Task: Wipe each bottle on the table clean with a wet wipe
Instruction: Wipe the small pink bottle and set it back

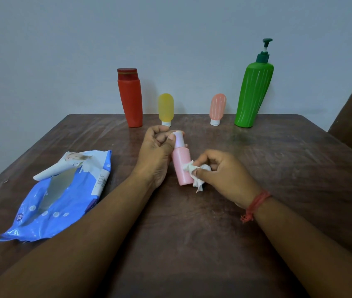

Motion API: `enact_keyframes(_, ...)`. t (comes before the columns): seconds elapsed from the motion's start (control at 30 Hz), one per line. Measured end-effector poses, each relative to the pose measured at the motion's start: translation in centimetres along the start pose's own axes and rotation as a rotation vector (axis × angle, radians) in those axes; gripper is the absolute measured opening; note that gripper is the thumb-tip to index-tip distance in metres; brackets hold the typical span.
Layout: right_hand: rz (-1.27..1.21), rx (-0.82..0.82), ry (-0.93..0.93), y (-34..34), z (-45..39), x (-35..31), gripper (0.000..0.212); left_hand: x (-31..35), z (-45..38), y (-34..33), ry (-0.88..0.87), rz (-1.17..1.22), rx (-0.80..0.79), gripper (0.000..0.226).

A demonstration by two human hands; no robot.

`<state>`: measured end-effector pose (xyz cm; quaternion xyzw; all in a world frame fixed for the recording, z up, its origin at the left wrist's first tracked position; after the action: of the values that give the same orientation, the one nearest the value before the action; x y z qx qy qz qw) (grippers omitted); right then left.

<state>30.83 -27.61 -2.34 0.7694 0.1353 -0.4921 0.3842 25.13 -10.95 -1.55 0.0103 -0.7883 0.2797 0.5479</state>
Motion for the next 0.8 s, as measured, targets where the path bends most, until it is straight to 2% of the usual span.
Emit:
enact_keyframes(0.17,-0.122,0.177,0.041,0.3,-0.7,-1.1,0.016,-0.4,0.2,-0.7,0.001,-0.068,-0.039,0.018)
enact_keyframes(0.33,-0.132,-0.059,-0.071,0.6,0.0,-0.5,0.013,0.0,0.2,-0.3,-0.011,-0.028,-0.028,0.016)
enact_keyframes(0.43,-0.152,0.094,0.024,0.9,-0.3,-1.0,0.017,-0.3,0.2,-0.8,0.004,-0.100,-0.062,0.015)
enact_keyframes(0.5,-0.185,0.139,0.052,0.7,-0.5,-1.4,0.018,-0.4,0.3,-0.8,0.005,-0.141,-0.062,0.015)
enact_keyframes(0.7,-0.115,-0.113,-0.078,0.8,0.4,-0.8,0.010,-0.1,0.1,0.0,-0.009,-0.044,-0.029,0.016)
enact_keyframes(0.8,-0.060,-0.012,-0.052,1.4,0.1,-0.5,0.011,-0.4,-0.1,0.0,-0.033,-0.150,-0.009,0.016)
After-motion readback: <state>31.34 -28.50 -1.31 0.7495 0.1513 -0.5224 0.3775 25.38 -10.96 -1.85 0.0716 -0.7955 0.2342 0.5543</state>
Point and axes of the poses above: each hand's wrist, its own z-axis away from the middle knuckle, its own y-axis out of the back of the hand, x = y × z, the point moved 2 cm from there along -z, towards the middle knuckle, and after that the axes turned 7 degrees about -x, right-handed, at the moved point
